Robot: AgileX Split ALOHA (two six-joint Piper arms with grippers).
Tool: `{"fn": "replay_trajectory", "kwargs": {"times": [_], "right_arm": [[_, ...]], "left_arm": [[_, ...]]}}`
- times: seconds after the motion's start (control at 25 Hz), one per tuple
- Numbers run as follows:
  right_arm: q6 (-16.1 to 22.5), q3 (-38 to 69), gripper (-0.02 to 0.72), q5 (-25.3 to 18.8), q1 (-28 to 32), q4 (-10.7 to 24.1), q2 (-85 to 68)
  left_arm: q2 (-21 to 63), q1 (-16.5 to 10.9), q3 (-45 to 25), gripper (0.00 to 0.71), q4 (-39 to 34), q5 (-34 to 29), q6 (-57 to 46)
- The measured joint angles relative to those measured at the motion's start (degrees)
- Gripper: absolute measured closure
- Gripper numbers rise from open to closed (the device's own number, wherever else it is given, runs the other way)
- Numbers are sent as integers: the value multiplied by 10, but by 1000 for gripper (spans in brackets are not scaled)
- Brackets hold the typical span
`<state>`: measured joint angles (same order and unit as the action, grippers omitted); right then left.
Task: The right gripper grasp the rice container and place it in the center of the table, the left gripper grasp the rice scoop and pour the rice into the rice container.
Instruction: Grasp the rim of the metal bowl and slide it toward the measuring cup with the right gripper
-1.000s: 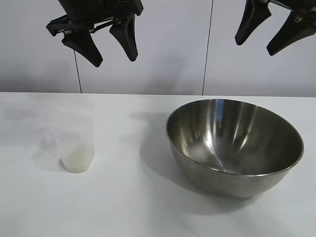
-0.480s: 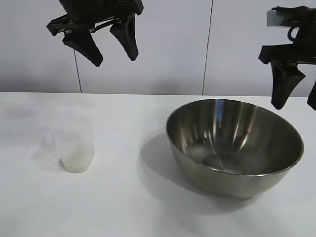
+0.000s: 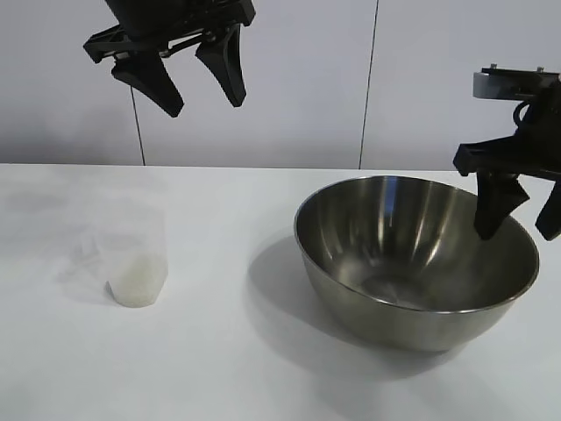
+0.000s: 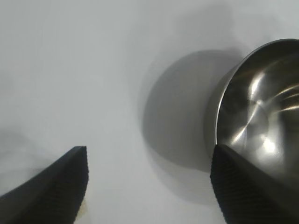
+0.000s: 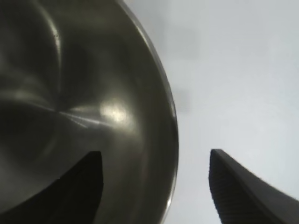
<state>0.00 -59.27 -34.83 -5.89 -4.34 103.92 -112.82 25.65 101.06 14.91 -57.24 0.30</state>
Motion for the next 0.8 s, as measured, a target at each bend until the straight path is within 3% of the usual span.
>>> {"fn": "replay_trajectory", "kwargs": {"times": [0.12, 0.16, 0.32, 0.36, 0.56, 0.8], "right_arm": [[0, 0, 264, 19, 0, -24, 24], [0, 0, 299, 21, 0, -30, 28], [0, 0, 598, 20, 0, -40, 29], [0, 0, 638, 19, 0, -41, 29], [-42, 0, 685, 5, 0, -90, 27], [-150, -11, 692, -45, 0, -177, 12]], "left_arm": [[0, 0, 0, 178, 0, 0, 0], [0, 0, 0, 178, 0, 0, 0], [0, 0, 0, 178, 0, 0, 0], [0, 0, 0, 178, 0, 1, 0], [0, 0, 0, 178, 0, 1, 0], [0, 0, 0, 178, 0, 1, 0]]}}
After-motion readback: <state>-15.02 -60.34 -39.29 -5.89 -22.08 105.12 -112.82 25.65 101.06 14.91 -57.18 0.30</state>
